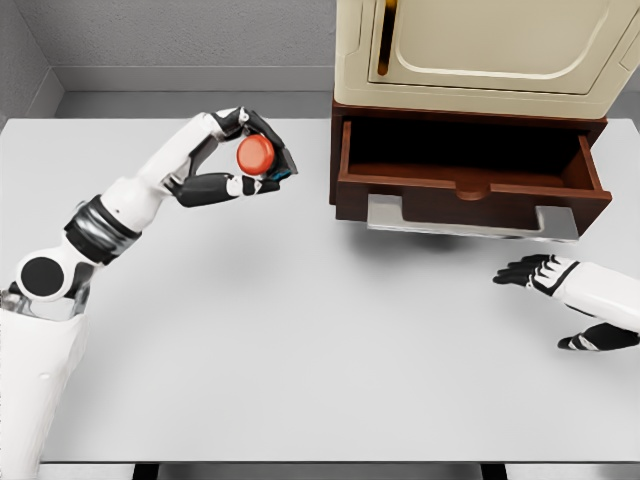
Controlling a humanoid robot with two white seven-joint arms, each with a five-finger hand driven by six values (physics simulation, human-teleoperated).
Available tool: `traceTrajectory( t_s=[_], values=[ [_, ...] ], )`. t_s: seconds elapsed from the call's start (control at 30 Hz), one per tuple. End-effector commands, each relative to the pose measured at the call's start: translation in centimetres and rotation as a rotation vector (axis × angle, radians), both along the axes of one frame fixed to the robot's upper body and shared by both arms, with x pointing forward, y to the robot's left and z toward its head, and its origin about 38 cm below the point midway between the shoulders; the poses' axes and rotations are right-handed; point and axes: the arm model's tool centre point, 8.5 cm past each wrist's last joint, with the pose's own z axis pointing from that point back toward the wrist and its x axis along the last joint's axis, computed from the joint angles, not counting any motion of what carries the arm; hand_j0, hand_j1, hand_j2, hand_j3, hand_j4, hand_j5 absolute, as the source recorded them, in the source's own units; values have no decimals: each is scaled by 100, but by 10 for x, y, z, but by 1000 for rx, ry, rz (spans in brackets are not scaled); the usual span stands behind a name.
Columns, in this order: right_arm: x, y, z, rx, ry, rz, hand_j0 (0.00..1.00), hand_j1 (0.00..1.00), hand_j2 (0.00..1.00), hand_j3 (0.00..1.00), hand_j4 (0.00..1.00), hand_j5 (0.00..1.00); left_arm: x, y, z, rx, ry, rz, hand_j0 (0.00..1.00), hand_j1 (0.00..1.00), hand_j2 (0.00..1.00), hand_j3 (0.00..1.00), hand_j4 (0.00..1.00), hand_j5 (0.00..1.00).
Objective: Put the switch into the drawer with left arm, and close the drawer with right arm
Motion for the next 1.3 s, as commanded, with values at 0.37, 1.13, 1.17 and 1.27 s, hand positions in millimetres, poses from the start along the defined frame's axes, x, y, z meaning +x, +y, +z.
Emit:
traceTrajectory(
  t_s=[0.37, 1.13, 1.17, 1.27],
  values=[
    [3, -4, 8, 6, -27, -14, 100, 100, 100, 100, 100, 100, 13, -57, 17, 9, -49, 2, 39, 39, 39, 39, 39, 39],
    [4, -5, 8, -1, -27, -17, 86, 86, 86, 86, 86, 86, 29, -120, 42, 298, -197, 67, 39, 39, 39, 39, 39, 39],
    [4, -6, 7, -3, -25, -19, 86, 86, 86, 86, 86, 86, 29, -122, 43, 311, -205, 71, 39, 39, 39, 39, 39, 39],
    [5, -11, 6, -10, -23, -31, 86, 86, 86, 86, 86, 86, 30, -127, 46, 339, -228, 70, 39, 39, 39, 39, 39, 39]
  ],
)
